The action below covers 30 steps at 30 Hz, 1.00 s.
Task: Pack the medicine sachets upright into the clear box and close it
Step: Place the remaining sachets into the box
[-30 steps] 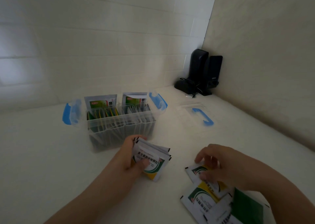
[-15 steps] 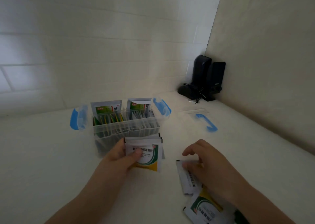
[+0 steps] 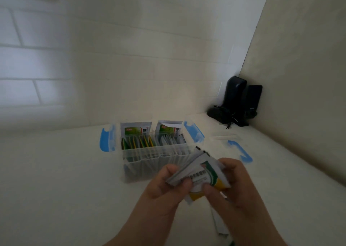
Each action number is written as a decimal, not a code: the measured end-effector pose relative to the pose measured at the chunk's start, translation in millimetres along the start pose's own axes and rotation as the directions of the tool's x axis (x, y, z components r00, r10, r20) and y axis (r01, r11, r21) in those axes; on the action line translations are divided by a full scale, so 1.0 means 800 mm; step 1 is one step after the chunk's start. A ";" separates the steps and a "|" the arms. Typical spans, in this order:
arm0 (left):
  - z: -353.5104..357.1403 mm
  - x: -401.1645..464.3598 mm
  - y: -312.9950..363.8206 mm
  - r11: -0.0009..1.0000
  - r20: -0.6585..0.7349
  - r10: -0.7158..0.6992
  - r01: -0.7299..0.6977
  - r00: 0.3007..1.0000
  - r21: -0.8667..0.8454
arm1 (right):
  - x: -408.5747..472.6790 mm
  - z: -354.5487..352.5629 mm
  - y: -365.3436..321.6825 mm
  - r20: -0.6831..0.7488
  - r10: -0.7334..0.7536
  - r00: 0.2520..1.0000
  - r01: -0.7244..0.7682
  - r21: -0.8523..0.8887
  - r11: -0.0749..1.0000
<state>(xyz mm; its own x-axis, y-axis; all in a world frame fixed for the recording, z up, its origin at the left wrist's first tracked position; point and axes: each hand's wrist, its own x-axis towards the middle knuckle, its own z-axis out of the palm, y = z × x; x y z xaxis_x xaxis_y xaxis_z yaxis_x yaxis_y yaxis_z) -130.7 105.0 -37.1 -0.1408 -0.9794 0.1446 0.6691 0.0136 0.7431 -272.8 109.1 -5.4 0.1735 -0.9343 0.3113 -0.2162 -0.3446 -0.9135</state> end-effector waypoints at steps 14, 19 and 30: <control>-0.003 0.092 0.129 -0.167 0.260 0.037 -0.250 0.965 0.954 | 0.132 0.009 -0.062 -0.045 -0.081 0.996 0.065 -0.288 0.955; -0.025 0.119 0.132 -0.265 0.191 -0.386 -0.307 0.902 0.914 | 0.182 0.031 -0.039 0.102 0.034 0.994 0.028 -0.549 0.835; -0.037 0.115 0.145 -0.480 0.182 -0.439 -0.401 0.880 0.780 | 0.190 0.027 -0.030 0.222 0.268 0.937 -0.127 -0.500 0.857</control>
<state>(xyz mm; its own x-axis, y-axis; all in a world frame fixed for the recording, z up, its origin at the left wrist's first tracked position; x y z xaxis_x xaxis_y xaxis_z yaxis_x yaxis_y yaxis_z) -44.3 10.7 43.2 -0.5503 -0.8311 -0.0803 -0.8342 0.5432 0.0953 -220.2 -22.3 58.2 0.3177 -0.9481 -0.0112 -0.6873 -0.2221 -0.6916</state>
